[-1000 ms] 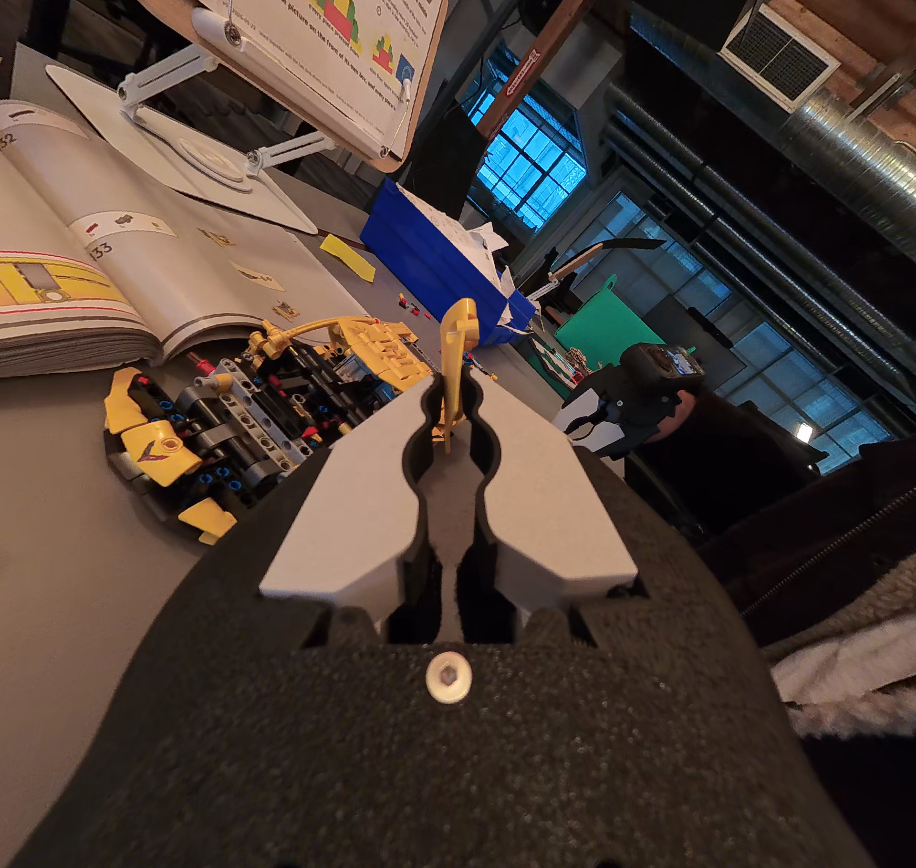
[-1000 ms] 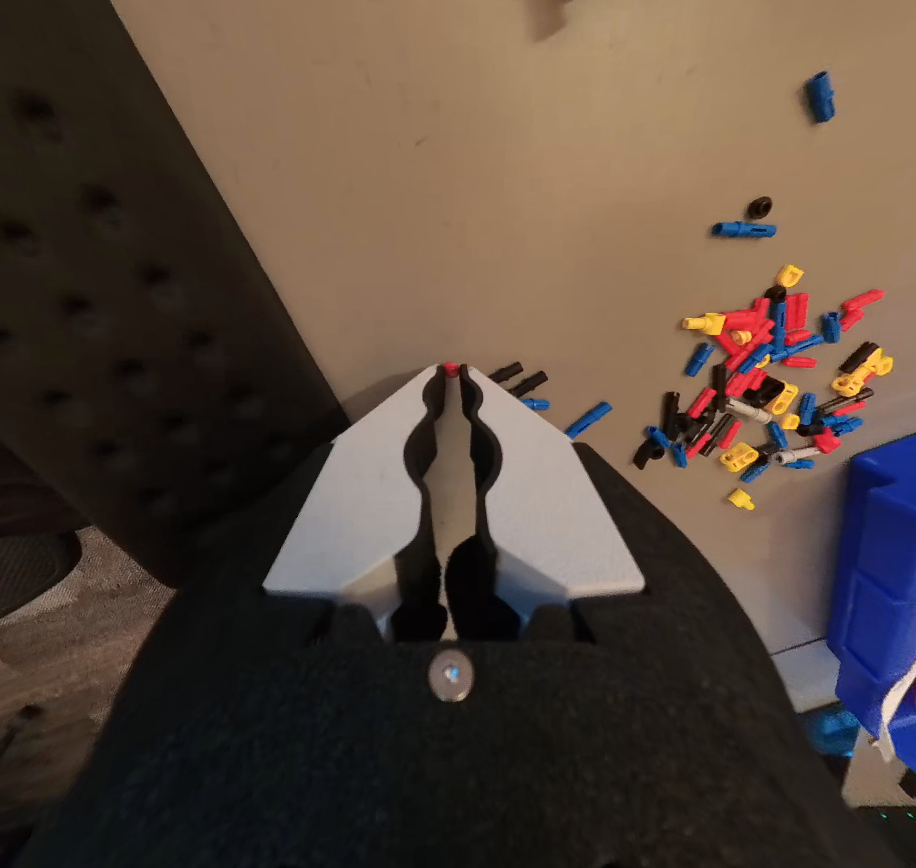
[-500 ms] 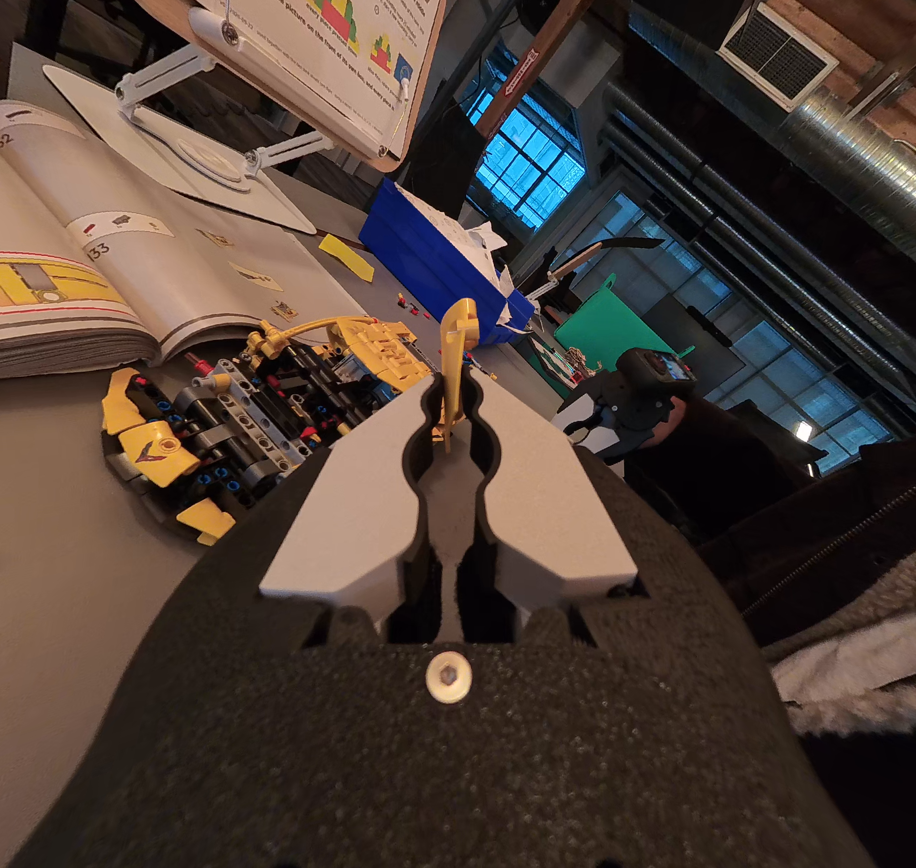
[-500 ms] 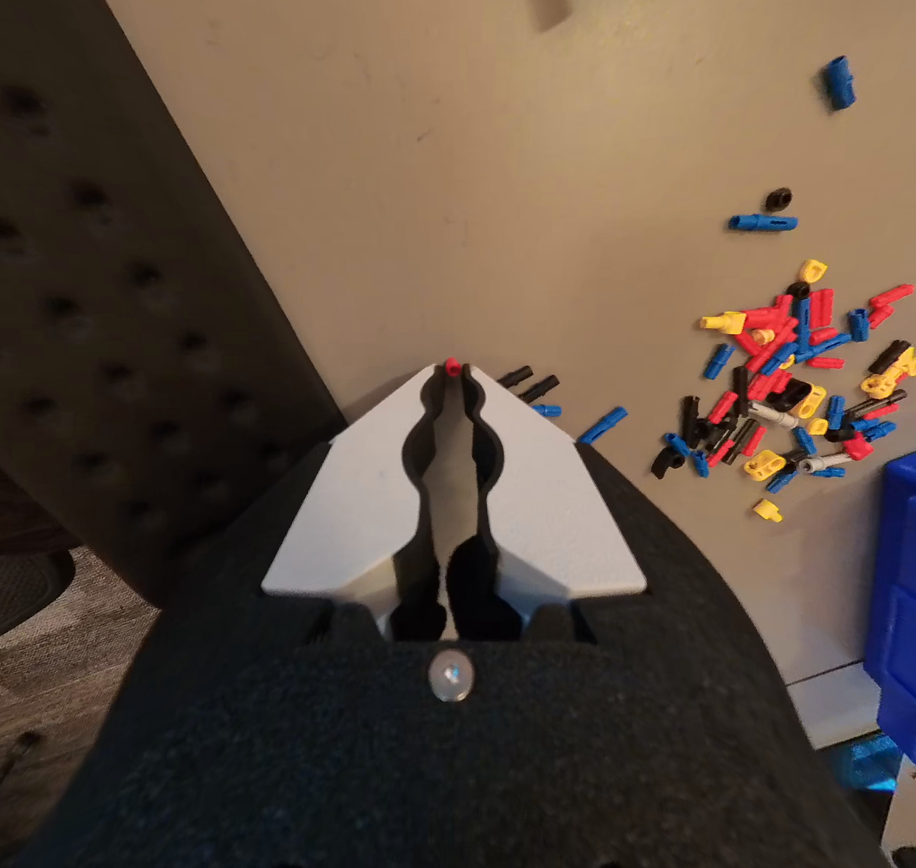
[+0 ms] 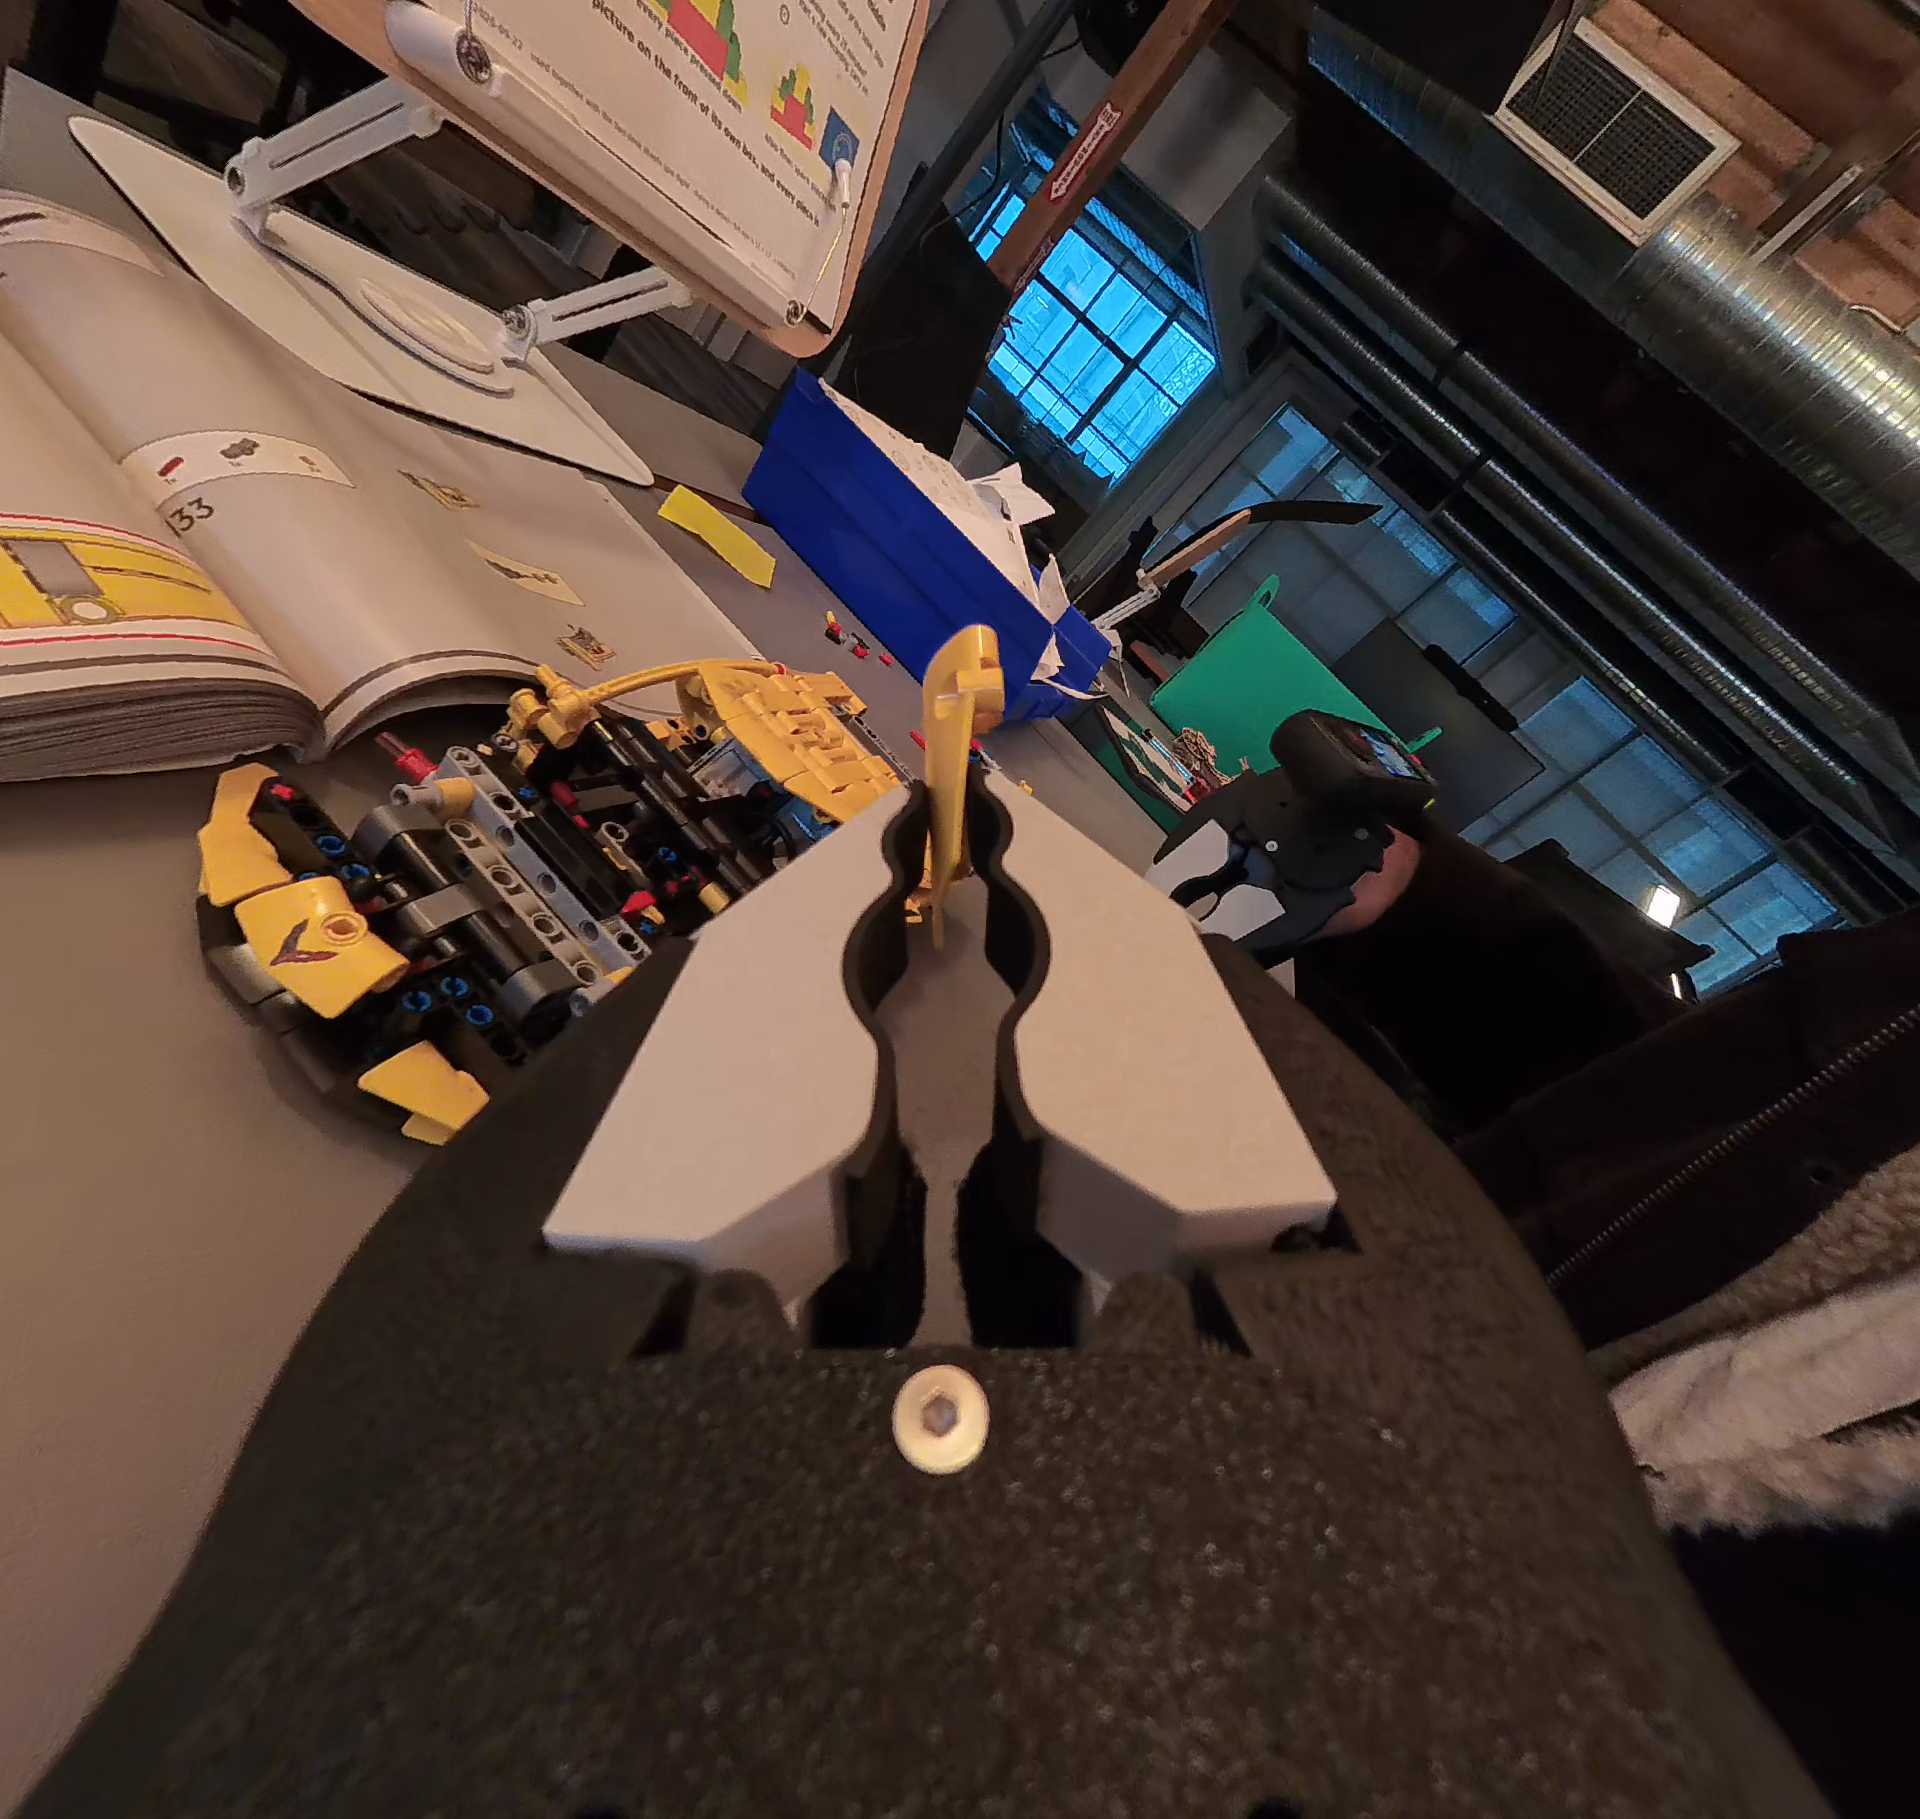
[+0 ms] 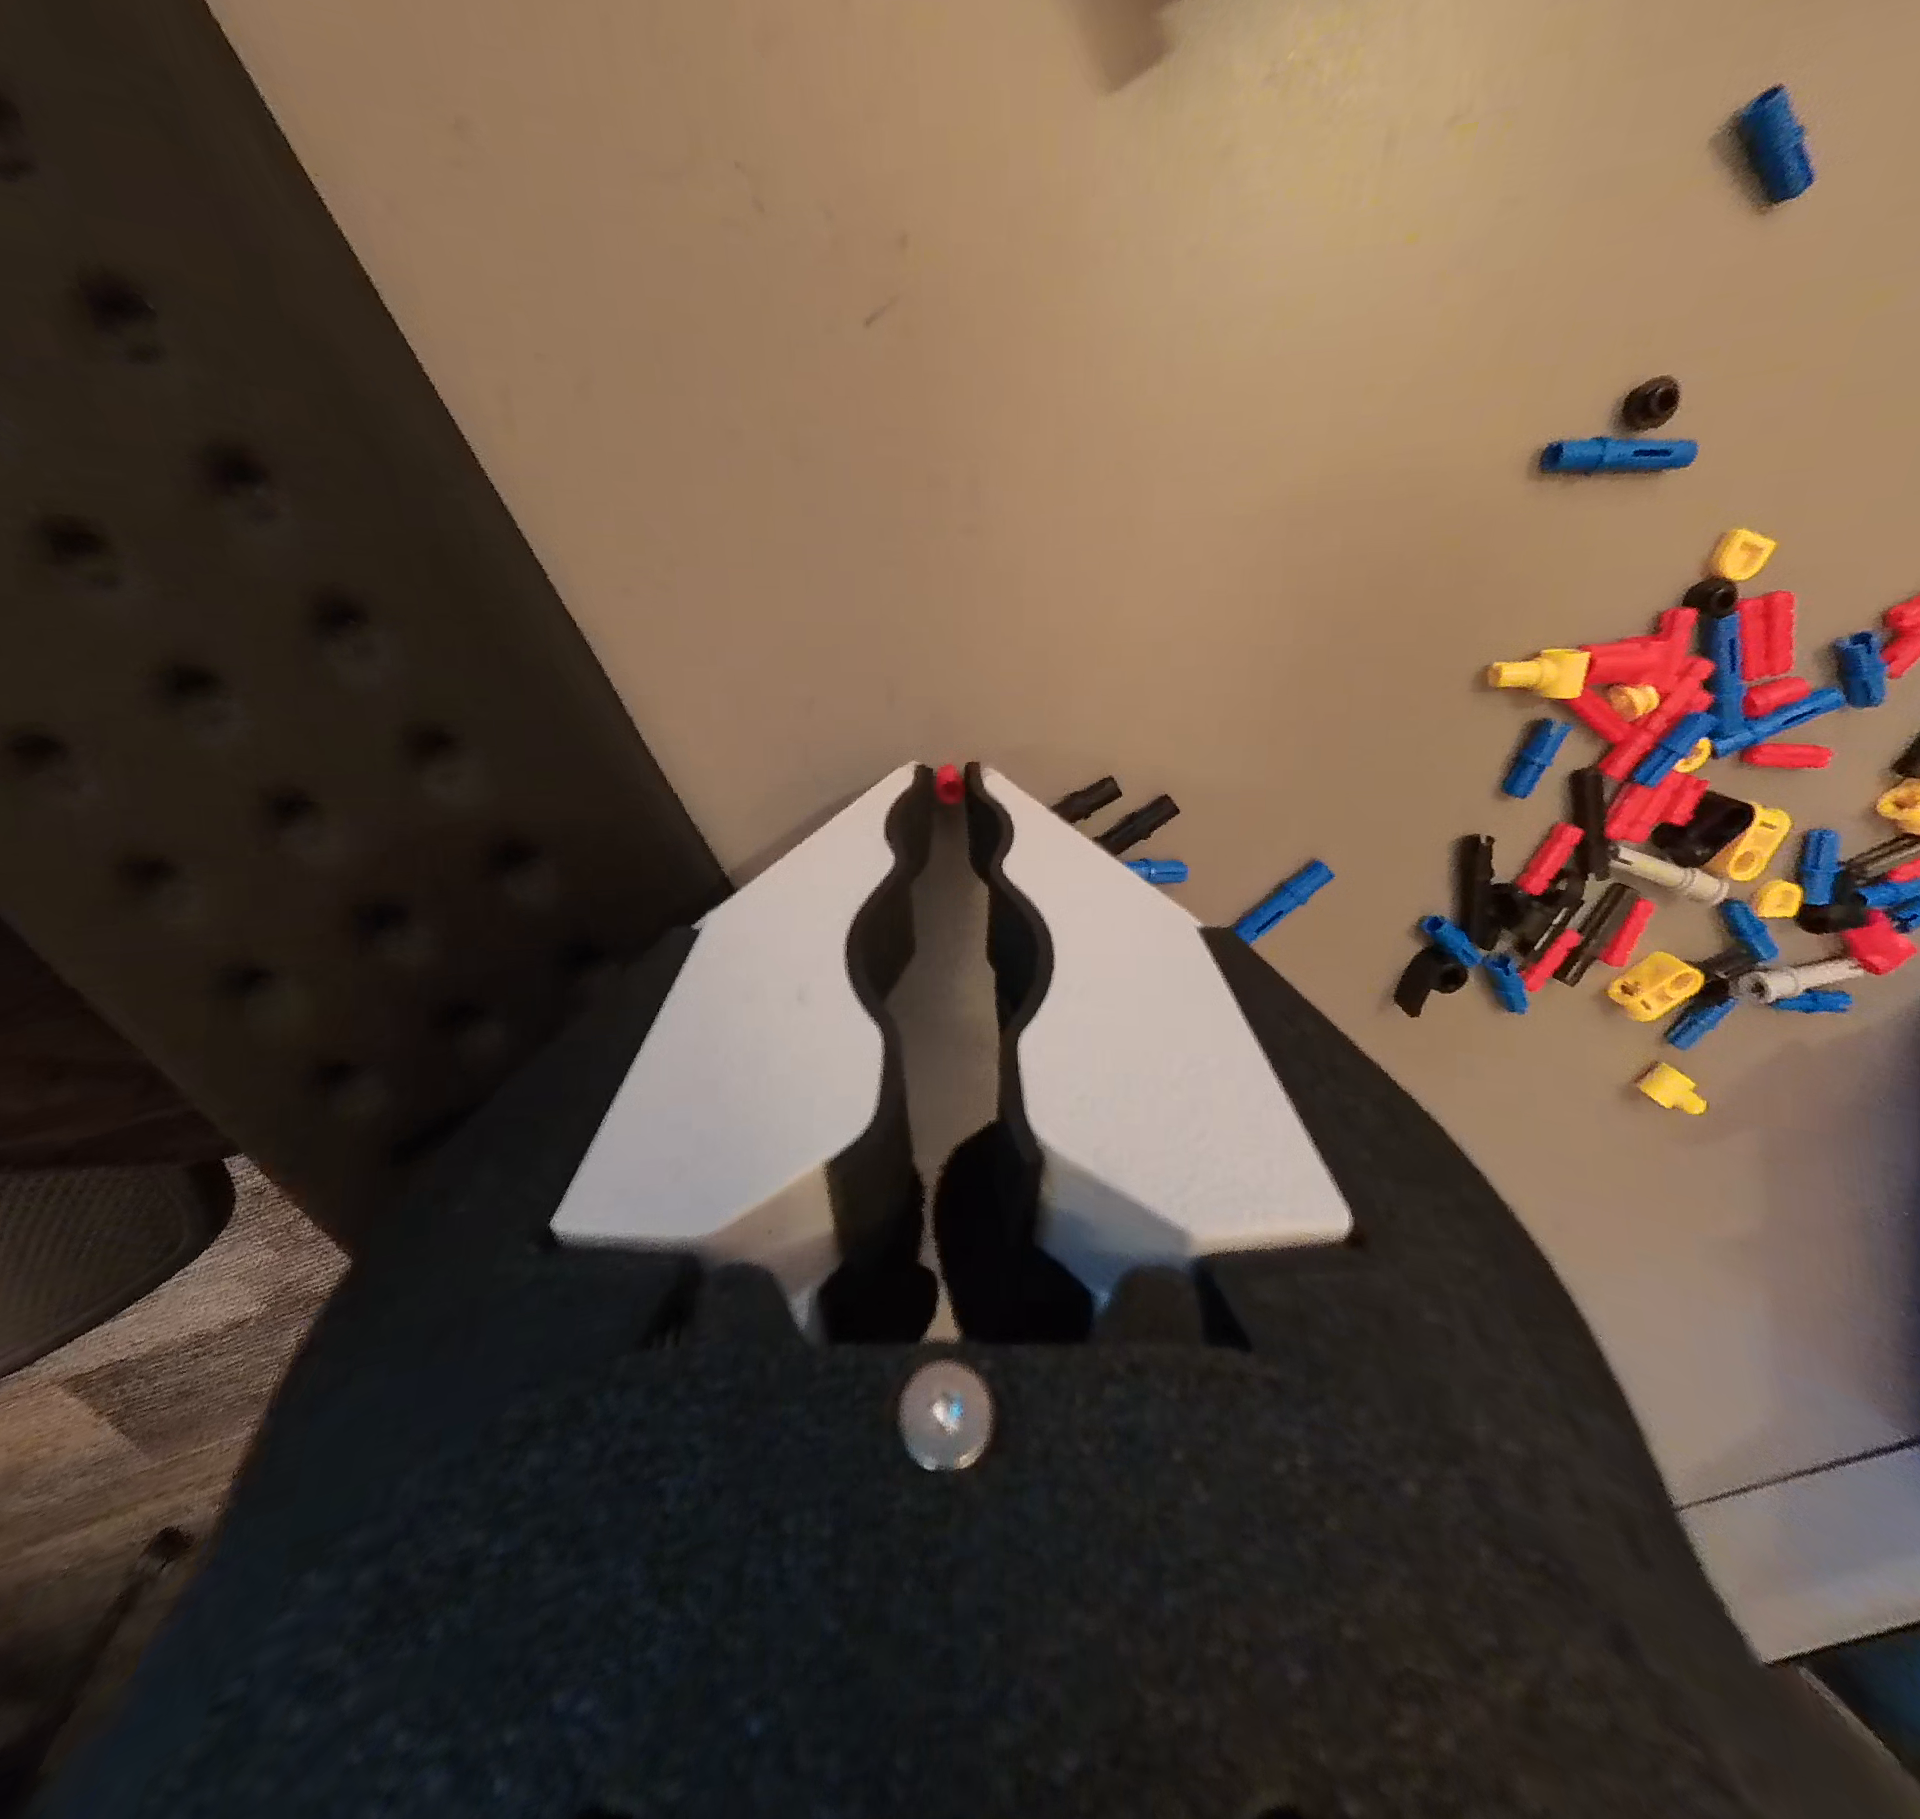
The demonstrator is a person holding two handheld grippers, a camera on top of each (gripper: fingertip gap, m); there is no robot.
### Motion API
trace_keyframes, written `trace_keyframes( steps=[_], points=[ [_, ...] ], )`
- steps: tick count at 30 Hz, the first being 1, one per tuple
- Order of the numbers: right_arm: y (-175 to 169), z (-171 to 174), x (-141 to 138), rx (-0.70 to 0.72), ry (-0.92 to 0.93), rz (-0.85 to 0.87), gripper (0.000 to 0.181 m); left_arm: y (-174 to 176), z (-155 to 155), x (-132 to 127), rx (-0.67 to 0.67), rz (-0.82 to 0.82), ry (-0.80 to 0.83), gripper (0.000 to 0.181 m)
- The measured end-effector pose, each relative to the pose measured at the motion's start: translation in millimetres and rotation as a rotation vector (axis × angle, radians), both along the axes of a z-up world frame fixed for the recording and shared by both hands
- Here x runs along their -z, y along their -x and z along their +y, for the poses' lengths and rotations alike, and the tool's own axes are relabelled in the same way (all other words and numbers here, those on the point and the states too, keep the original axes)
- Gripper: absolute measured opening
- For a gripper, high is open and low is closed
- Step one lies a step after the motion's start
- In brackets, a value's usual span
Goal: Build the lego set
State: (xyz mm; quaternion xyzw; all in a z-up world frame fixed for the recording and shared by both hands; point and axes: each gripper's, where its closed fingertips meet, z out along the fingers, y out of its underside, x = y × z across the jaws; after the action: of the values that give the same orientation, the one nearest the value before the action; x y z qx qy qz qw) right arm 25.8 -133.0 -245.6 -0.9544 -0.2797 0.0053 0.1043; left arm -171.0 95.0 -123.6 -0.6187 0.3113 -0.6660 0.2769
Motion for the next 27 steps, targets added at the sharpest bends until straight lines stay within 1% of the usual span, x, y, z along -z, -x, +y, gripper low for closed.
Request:
trace_keyframes(
  steps=[5, 8, 9, 11, 14, 16, 17, 19, 21, 23, 25, 27],
  points=[
    [3, 1, -1, 0.016, 0.009, 0.036, 0.004, 0, -1, 0, 0.007, -0.005, 0.008, 0.007],
    [15, 13, -12, 0.001, -0.069, 0.079, 0.004, 0, -2, -3, 0.027, -0.038, 0.057, 0.007],
    [24, 25, -21, -0.007, -0.133, 0.112, 0.004, 0, -3, -6, 0.045, -0.065, 0.094, 0.007],
    [49, 62, -50, -0.010, -0.319, 0.192, 0.004, -1, -7, -12, 0.087, -0.136, 0.208, 0.007],
    [114, 126, -107, -0.021, -0.634, 0.395, 0.004, -5, -13, -22, 0.157, -0.255, 0.408, 0.007],
    [153, 157, -137, 0.007, -0.789, 0.528, 0.004, -6, -15, -28, 0.174, -0.338, 0.535, 0.007],
    [167, 169, -148, 0.031, -0.839, 0.600, 0.004, -7, -16, -30, 0.182, -0.375, 0.588, 0.007],
    [182, 186, -155, 0.094, -0.900, 0.672, 0.004, -9, -19, -32, 0.186, -0.419, 0.646, 0.007],
    [187, 194, -156, 0.129, -0.957, 0.661, 0.004, -9, -19, -36, 0.189, -0.469, 0.706, 0.007],
    [189, 198, -155, 0.128, -0.996, 0.594, 0.004, -10, -19, -36, 0.188, -0.484, 0.753, 0.007],
    [193, 197, -162, 0.113, -1.041, 0.572, 0.004, -12, -20, -37, 0.194, -0.495, 0.783, 0.007],
    [193, 199, -161, 0.120, -1.049, 0.538, 0.004, -13, -22, -38, 0.202, -0.500, 0.793, 0.007]
  ],
)
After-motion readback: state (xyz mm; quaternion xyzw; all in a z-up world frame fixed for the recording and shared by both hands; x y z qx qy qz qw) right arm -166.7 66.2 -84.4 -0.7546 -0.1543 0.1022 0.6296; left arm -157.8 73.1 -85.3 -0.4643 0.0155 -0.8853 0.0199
